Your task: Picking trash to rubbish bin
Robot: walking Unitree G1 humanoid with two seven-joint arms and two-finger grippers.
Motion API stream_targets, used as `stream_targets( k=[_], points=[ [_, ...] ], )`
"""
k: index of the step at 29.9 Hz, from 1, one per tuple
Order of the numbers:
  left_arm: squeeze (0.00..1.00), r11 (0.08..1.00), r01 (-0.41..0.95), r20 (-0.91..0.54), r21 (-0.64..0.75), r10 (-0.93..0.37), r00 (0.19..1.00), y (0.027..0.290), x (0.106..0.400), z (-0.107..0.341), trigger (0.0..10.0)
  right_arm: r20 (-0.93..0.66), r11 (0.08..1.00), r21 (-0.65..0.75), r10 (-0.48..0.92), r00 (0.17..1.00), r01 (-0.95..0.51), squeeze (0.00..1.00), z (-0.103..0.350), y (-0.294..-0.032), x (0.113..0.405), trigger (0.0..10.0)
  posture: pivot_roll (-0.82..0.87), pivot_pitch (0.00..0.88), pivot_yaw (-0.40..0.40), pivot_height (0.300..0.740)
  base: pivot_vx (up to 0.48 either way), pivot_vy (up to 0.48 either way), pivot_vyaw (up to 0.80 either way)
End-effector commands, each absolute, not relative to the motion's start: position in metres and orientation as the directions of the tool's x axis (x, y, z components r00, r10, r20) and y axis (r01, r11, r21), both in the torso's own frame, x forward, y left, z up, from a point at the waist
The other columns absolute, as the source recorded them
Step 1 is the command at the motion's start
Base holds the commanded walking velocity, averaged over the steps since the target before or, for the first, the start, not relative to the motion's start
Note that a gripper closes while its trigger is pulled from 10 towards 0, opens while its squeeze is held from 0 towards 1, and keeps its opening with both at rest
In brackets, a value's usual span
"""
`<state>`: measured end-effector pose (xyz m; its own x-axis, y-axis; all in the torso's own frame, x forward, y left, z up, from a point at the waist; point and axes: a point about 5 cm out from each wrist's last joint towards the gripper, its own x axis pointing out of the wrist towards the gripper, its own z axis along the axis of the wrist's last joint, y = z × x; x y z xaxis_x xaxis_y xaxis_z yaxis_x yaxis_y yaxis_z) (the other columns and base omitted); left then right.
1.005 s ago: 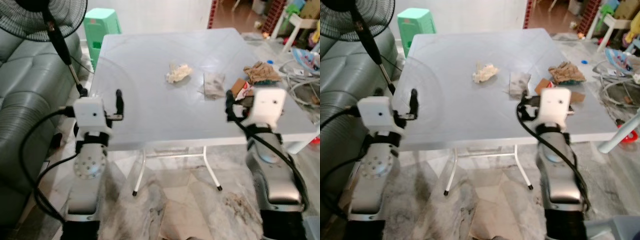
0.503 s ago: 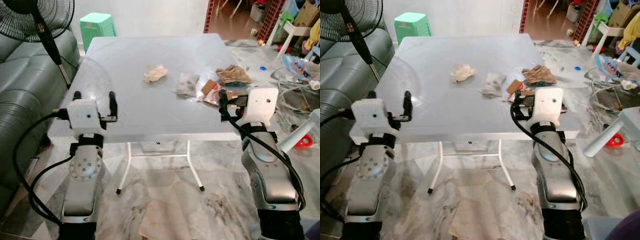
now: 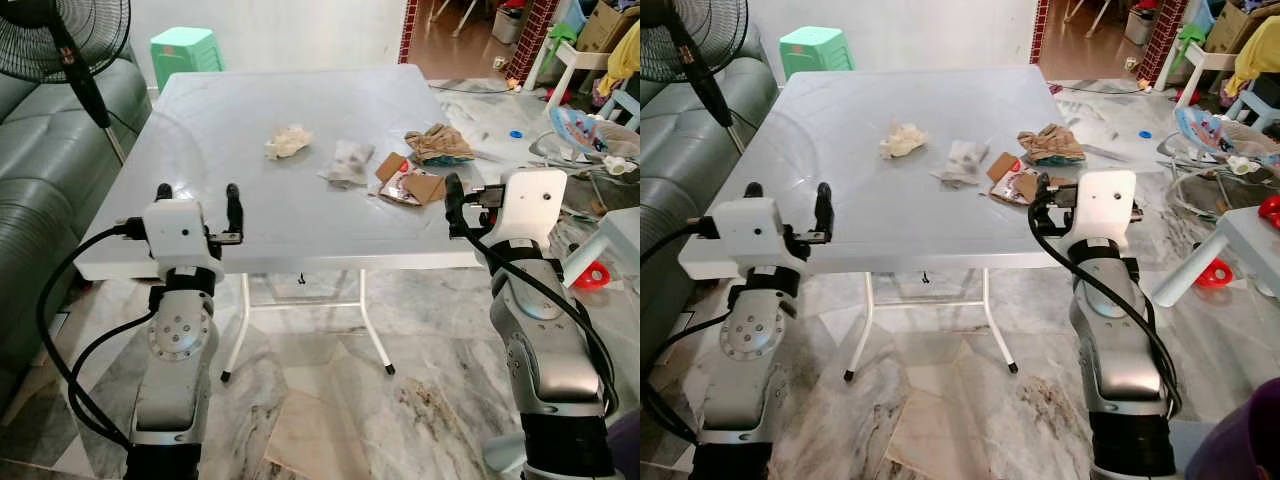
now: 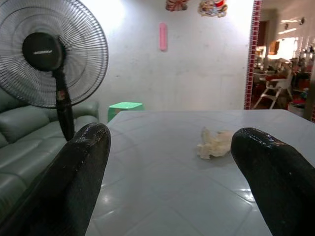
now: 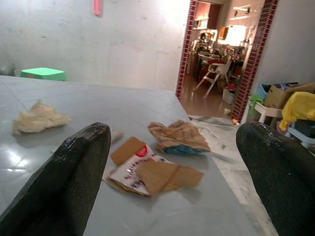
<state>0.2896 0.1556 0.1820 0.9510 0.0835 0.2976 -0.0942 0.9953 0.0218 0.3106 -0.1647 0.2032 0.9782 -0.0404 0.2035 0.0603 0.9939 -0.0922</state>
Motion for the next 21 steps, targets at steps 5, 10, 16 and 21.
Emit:
stream_targets(
  k=[5,10,16,21],
  points=[
    [0.0,0.999,-0.036,0.305,-0.003,0.035,0.952,0.148,0.293,0.187,10.0,0.217,0.995,-0.086,-0.022,0.976,0.041,0.8,0.208,-0.161,0.316,10.0,-0.06,0.077,-0.011,0.74,0.0,0.0,0.0],
    [0.0,1.0,0.004,0.317,-0.004,-0.003,0.948,0.143,0.294,0.19,10.0,0.232,0.996,-0.091,-0.003,0.973,0.025,0.81,0.212,-0.157,0.318,10.0,-0.06,0.081,-0.009,0.74,0.0,0.0,0.0],
    [0.0,1.0,0.026,0.318,-0.004,-0.023,0.948,0.14,0.293,0.19,10.0,0.246,0.995,-0.099,0.023,0.969,0.002,0.81,0.215,-0.15,0.32,10.0,-0.05,0.086,-0.009,0.74,0.156,0.0,0.0],
    [0.0,0.999,0.033,0.316,-0.005,-0.03,0.948,0.14,0.293,0.19,10.0,0.24,0.995,-0.095,0.055,0.969,-0.033,0.82,0.213,-0.145,0.32,10.0,-0.05,0.089,-0.008,0.74,0.378,0.0,0.0]
  ],
)
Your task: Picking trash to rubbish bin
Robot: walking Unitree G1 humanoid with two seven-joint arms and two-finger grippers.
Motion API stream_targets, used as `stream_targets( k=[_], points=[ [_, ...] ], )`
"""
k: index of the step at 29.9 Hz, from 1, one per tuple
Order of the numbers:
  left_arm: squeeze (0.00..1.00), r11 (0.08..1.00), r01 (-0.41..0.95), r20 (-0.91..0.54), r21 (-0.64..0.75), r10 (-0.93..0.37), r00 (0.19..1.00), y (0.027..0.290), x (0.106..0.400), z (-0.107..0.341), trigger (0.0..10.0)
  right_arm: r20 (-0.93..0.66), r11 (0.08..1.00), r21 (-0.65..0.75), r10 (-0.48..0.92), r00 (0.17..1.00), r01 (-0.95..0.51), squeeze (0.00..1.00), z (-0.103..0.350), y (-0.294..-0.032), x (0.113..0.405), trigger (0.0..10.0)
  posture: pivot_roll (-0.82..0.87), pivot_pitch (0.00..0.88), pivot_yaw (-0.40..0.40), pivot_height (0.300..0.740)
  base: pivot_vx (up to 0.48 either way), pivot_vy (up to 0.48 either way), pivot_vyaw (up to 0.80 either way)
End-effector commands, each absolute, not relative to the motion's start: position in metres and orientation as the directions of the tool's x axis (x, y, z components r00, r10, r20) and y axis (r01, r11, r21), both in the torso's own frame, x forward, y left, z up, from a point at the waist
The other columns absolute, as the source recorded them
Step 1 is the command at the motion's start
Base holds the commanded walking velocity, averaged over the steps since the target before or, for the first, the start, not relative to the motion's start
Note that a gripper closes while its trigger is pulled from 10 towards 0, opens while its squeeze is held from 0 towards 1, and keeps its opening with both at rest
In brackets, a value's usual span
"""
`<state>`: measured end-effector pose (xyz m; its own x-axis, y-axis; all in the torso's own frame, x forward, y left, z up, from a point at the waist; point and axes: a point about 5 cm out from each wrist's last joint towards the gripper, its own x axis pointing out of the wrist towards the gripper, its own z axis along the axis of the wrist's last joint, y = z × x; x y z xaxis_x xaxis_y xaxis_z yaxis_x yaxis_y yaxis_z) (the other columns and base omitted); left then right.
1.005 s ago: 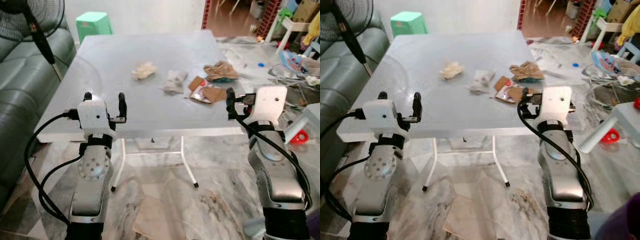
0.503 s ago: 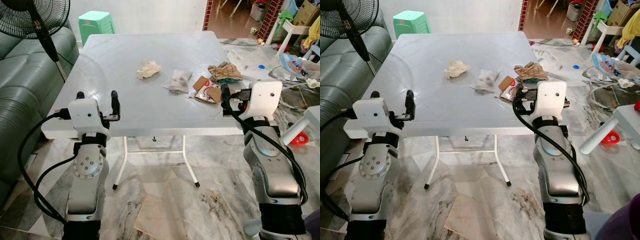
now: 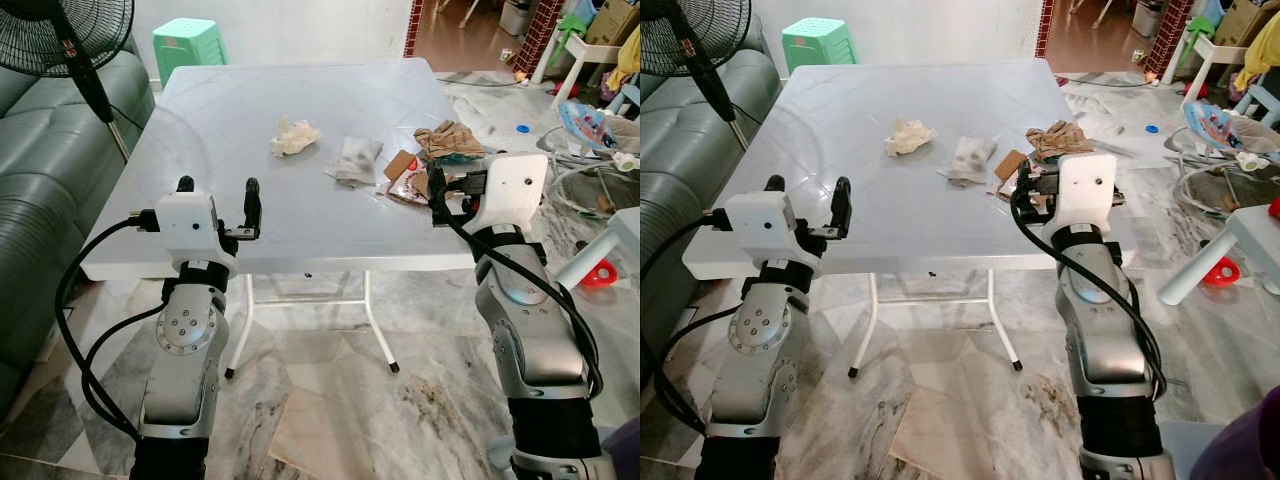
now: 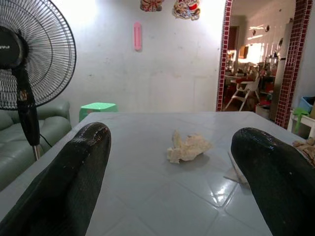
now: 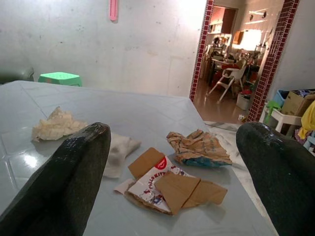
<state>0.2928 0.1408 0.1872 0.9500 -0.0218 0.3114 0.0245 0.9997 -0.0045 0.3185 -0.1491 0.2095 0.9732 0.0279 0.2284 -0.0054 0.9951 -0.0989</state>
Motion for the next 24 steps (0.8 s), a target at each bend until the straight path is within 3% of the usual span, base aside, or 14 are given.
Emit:
stream_targets(
  k=[1,24],
  points=[
    [0.0,0.999,0.035,0.316,-0.005,-0.031,0.948,0.14,0.293,0.19,10.0,0.239,0.995,-0.094,0.061,0.969,-0.039,0.82,0.213,-0.145,0.32,10.0,-0.05,0.089,-0.008,0.74,0.48,0.0,0.0],
    [0.0,0.998,0.057,0.298,-0.007,-0.053,0.953,0.137,0.291,0.186,10.0,0.215,0.988,-0.095,0.136,0.967,-0.118,0.82,0.208,-0.135,0.316,10.0,-0.05,0.095,-0.009,0.74,0.48,0.0,0.0]
  ],
)
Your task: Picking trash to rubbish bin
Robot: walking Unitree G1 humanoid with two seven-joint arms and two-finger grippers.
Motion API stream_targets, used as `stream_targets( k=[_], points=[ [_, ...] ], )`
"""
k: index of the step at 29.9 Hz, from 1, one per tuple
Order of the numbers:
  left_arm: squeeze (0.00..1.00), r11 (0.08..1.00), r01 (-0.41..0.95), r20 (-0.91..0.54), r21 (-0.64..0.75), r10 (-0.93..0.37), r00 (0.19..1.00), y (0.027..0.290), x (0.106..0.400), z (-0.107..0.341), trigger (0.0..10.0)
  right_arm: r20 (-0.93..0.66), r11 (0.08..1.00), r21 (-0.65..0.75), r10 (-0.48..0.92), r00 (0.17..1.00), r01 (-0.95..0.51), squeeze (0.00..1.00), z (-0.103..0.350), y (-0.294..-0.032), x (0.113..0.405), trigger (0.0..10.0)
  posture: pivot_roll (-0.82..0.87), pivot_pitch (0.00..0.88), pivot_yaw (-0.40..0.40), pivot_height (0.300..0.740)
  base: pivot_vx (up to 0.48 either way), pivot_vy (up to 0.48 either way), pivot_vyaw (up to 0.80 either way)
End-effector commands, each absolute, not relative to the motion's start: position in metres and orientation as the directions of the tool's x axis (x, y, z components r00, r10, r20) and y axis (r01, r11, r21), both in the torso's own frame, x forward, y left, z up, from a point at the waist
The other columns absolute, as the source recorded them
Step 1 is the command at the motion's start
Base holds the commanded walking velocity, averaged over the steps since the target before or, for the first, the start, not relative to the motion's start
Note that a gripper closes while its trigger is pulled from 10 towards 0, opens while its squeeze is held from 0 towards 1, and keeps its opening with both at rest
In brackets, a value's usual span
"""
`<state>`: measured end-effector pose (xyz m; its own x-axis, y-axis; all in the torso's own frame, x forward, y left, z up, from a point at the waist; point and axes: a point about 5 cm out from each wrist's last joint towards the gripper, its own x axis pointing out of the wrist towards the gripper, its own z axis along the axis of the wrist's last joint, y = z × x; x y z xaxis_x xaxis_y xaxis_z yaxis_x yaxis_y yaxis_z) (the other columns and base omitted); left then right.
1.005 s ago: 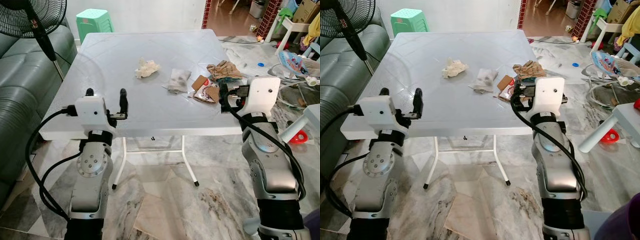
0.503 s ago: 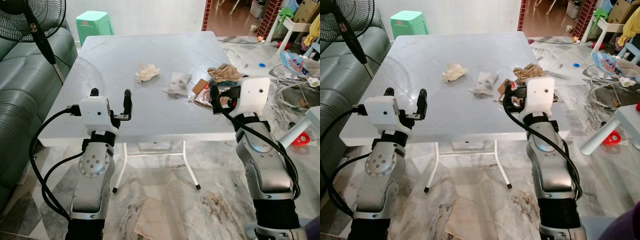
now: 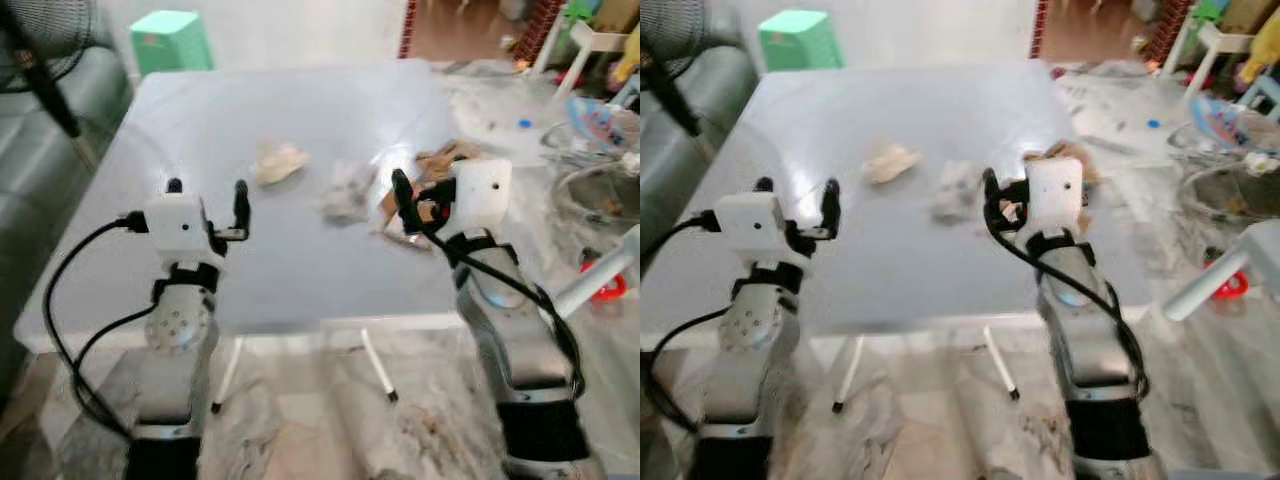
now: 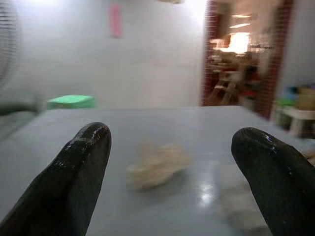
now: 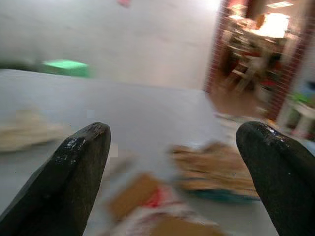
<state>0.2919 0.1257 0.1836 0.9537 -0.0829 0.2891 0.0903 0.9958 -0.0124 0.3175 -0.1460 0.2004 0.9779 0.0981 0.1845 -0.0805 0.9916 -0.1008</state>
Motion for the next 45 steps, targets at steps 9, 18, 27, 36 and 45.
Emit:
stream_targets(
  k=[9,18,27,36,45],
  points=[
    [0.0,0.999,0.051,0.289,-0.004,-0.048,0.956,0.137,0.291,0.185,10.0,0.213,0.987,-0.096,0.146,0.966,-0.128,0.82,0.207,-0.133,0.315,10.0,-0.05,0.096,-0.01,0.74,0.395,0.0,0.0],
    [0.0,1.0,0.019,0.271,-0.004,-0.017,0.962,0.14,0.292,0.182,10.0,0.207,0.986,-0.098,0.155,0.966,-0.137,0.82,0.207,-0.133,0.313,10.0,-0.06,0.098,-0.011,0.74,0.0,0.0,0.0],
    [0.0,1.0,-0.024,0.231,0.009,0.021,0.973,0.148,0.31,0.178,10.0,0.19,0.98,-0.08,0.194,0.962,-0.181,0.82,0.206,-0.129,0.311,10.0,-0.07,0.105,-0.009,0.74,0.0,0.0,0.0],
    [0.21,0.999,0.03,0.157,0.023,-0.034,0.987,0.147,0.341,0.164,10.0,0.023,0.87,-0.044,0.492,0.87,-0.49,0.72,0.186,-0.11,0.277,10.0,-0.15,0.139,0.016,0.74,0.0,0.0,0.0],
    [0.0,0.999,0.046,0.112,-0.01,-0.045,0.993,0.136,0.361,0.151,10.0,-0.061,0.777,-0.034,0.627,0.777,-0.629,0.63,0.186,-0.107,0.244,10.0,-0.25,0.166,0.016,0.74,0.0,0.0,0.0]
  ],
)
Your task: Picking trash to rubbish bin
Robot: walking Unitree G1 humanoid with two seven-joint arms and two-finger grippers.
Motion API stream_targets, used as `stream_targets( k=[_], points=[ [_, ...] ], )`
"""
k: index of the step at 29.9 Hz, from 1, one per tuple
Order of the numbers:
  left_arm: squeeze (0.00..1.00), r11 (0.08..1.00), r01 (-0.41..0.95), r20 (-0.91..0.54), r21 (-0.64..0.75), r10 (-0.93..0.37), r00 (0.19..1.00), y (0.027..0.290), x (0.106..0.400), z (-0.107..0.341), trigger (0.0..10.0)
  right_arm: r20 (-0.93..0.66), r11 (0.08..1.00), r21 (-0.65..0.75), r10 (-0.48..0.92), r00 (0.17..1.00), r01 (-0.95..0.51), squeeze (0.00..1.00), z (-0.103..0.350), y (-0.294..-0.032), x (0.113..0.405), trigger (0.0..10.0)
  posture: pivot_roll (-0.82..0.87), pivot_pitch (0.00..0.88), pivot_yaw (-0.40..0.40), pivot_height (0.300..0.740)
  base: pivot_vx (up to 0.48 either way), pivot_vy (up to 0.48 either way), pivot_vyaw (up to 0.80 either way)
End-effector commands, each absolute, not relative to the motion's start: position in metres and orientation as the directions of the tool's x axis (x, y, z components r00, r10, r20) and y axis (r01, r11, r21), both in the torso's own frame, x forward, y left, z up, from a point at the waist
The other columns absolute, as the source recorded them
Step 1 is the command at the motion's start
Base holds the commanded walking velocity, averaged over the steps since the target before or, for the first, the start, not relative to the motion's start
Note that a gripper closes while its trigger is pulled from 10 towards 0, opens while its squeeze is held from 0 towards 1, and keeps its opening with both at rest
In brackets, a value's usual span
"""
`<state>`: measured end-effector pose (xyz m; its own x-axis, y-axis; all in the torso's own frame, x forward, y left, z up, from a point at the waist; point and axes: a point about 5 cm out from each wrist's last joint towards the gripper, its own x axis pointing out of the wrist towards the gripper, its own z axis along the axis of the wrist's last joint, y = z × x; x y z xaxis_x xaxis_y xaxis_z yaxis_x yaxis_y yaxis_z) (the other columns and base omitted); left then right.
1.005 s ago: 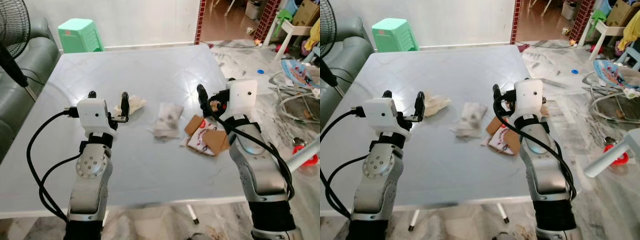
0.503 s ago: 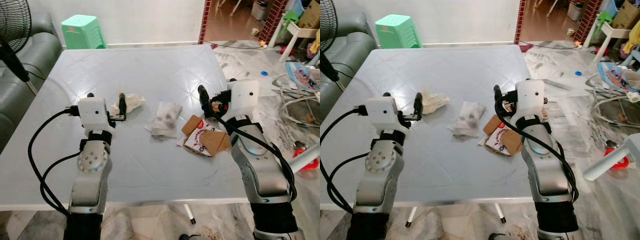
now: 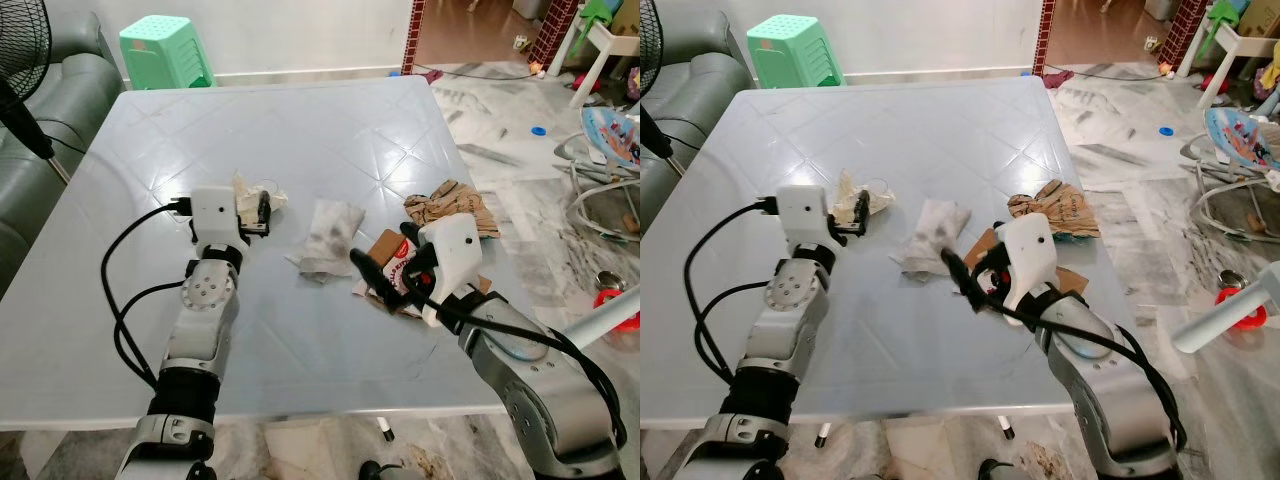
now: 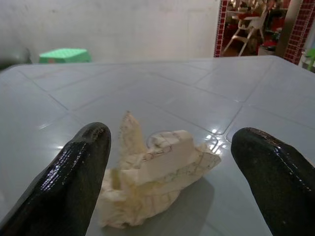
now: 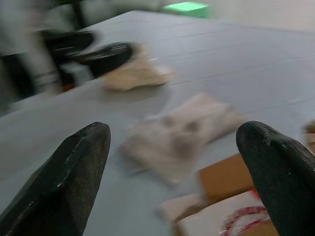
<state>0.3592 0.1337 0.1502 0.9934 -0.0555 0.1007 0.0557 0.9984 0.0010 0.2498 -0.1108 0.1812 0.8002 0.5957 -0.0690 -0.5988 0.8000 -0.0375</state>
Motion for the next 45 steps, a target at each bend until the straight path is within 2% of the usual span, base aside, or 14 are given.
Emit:
stream_targets(
  k=[1,5,15,22,23,24,25,45],
  points=[
    [0.0,0.999,0.049,0.109,-0.011,-0.047,0.993,0.135,0.364,0.152,10.0,-0.068,0.765,-0.027,0.641,0.765,-0.644,0.62,0.186,-0.107,0.241,10.0,-0.26,0.169,0.017,0.74,0.0,0.0,0.0],
    [0.0,0.998,0.058,0.102,-0.008,-0.057,0.993,0.133,0.371,0.151,10.0,-0.095,0.733,0.003,0.678,0.729,-0.681,0.62,0.187,-0.108,0.229,10.0,-0.27,0.179,0.021,0.74,0.0,0.0,0.0],
    [0.0,1.0,0.006,0.009,-0.029,-0.006,1.0,0.151,0.384,0.143,10.0,-0.128,0.606,0.123,0.795,0.593,-0.786,0.62,0.187,-0.093,0.207,10.0,-0.28,0.19,0.024,0.74,0.0,0.0,0.0],
    [0.0,1.0,-0.013,-0.038,-0.01,0.013,0.999,0.158,0.387,0.136,10.0,-0.137,0.601,0.146,0.799,0.586,-0.786,0.62,0.188,-0.094,0.207,10.0,-0.28,0.181,0.025,0.74,0.0,0.0,0.0],
    [0.0,1.0,-0.009,-0.054,-0.013,0.008,0.999,0.158,0.386,0.133,3.4,-0.14,0.605,0.15,0.796,0.589,-0.782,0.61,0.187,-0.094,0.208,10.0,-0.28,0.18,0.026,0.74,0.0,0.0,0.0],
    [0.0,1.0,-0.002,-0.06,-0.021,0.001,0.998,0.158,0.385,0.131,3.4,-0.142,0.607,0.149,0.794,0.59,-0.781,0.61,0.187,-0.095,0.209,10.0,-0.28,0.179,0.026,0.74,0.0,0.0,0.0],
    [0.0,1.0,0.003,-0.066,-0.026,-0.005,0.998,0.158,0.385,0.129,0.0,-0.146,0.608,0.147,0.793,0.591,-0.78,0.6,0.186,-0.095,0.209,10.0,-0.27,0.177,0.028,0.74,0.0,0.0,0.0],
    [0.0,1.0,0.004,-0.087,-0.027,-0.006,0.996,0.17,0.379,0.117,0.0,-0.142,0.613,0.137,0.789,0.597,-0.778,0.54,0.182,-0.09,0.217,10.0,-0.24,0.16,0.035,0.74,0.0,0.0,0.0]
  ],
)
